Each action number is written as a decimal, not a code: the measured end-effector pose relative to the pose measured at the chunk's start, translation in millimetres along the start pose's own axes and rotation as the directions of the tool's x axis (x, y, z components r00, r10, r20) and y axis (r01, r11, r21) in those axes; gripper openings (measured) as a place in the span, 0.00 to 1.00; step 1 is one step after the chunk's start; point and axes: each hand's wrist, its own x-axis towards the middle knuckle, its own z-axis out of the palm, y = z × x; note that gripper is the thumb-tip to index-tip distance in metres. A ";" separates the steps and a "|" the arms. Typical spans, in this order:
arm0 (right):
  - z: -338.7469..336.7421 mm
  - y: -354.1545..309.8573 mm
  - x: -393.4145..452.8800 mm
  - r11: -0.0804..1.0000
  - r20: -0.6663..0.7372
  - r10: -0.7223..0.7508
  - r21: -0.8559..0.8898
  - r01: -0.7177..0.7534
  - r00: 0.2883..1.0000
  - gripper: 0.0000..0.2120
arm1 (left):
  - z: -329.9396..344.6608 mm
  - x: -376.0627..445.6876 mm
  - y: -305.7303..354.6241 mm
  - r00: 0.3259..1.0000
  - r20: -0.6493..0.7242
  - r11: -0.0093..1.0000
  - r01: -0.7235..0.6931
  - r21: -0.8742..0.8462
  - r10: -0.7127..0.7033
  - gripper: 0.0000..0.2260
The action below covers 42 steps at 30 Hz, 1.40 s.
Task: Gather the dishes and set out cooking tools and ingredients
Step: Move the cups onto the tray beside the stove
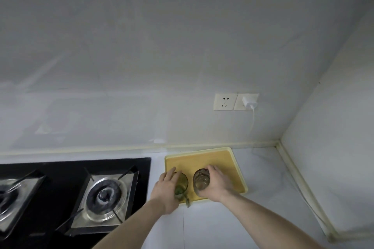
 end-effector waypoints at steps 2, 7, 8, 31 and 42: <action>9.0 -2.6 3.6 1.000 0.007 0.003 -0.023 -0.003 1.000 0.42 | 1.9 -2.7 -4.6 1.000 0.017 1.000 -0.001 -0.016 0.001 0.40; 23.1 -4.5 9.1 0.999 0.016 0.005 -0.047 -0.004 1.000 0.41 | -1.6 -7.6 -8.8 0.999 0.032 0.998 -0.012 -0.069 0.015 0.39; 24.4 -4.6 9.6 0.999 0.019 0.009 -0.050 -0.008 1.000 0.41 | -2.2 -7.7 -8.4 0.999 0.032 0.997 -0.017 -0.070 0.019 0.39; 7.7 -37.1 -54.6 0.903 -0.192 -0.362 0.172 0.395 0.912 0.27 | -26.5 -130.4 -9.9 0.977 -0.199 0.977 0.037 -0.211 -0.080 0.30; 53.1 -163.5 -125.2 0.697 0.119 -0.711 0.248 0.673 0.693 0.30 | -47.4 -296.5 -73.3 0.800 -0.441 0.902 0.278 -0.329 -0.407 0.29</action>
